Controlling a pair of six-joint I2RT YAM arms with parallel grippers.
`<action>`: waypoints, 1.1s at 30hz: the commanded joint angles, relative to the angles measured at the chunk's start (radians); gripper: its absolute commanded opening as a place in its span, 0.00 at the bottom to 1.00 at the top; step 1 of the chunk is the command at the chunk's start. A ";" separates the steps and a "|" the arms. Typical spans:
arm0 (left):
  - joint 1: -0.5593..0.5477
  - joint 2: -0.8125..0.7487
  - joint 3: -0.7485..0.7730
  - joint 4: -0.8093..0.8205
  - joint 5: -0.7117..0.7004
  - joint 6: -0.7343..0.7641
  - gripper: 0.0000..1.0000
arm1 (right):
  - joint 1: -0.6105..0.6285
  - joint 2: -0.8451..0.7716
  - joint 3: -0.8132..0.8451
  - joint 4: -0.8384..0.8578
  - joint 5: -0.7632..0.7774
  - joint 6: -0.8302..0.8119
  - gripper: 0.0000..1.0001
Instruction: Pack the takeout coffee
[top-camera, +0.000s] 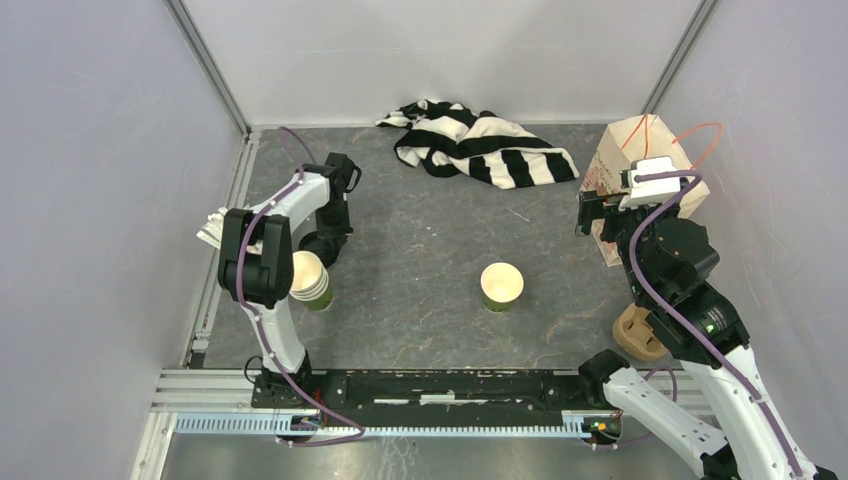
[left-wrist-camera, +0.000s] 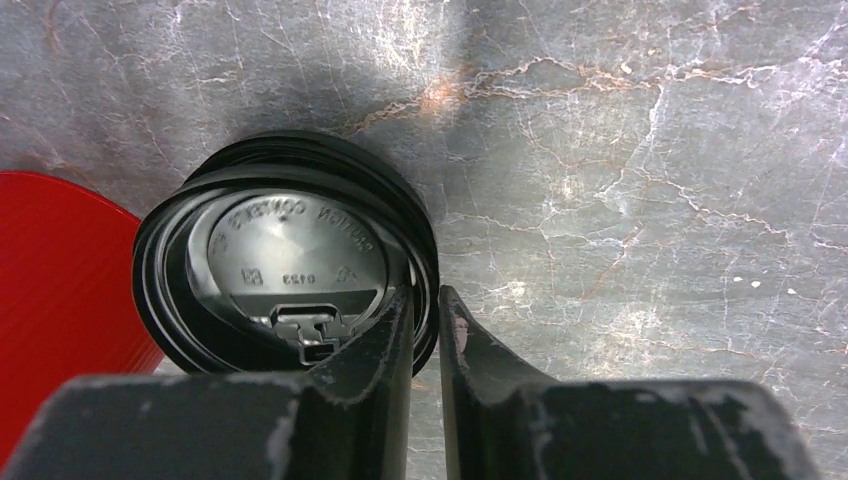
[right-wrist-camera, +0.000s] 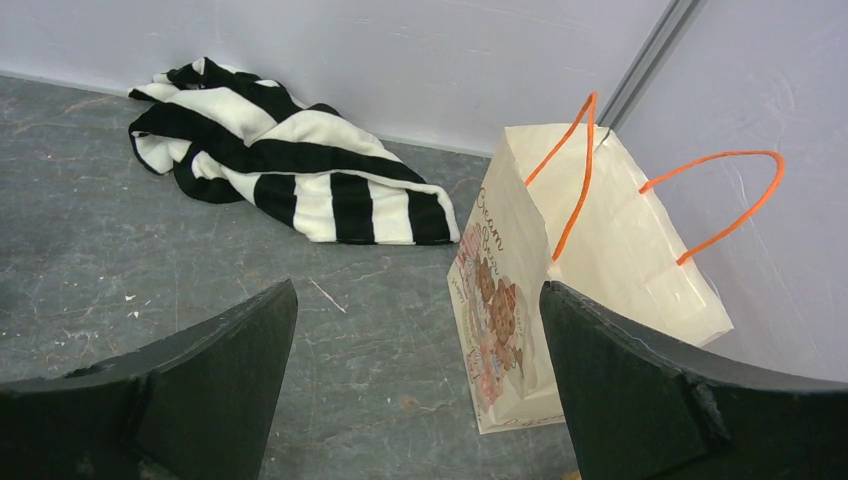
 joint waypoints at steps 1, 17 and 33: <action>0.006 -0.003 0.024 0.012 -0.012 0.052 0.19 | 0.002 0.005 0.019 0.011 -0.008 0.008 0.98; 0.006 -0.026 0.120 -0.064 -0.010 0.053 0.11 | 0.003 0.006 0.013 0.014 -0.009 0.007 0.98; 0.006 -0.113 0.399 -0.199 0.157 0.013 0.02 | 0.002 0.018 0.025 0.012 -0.044 0.000 0.98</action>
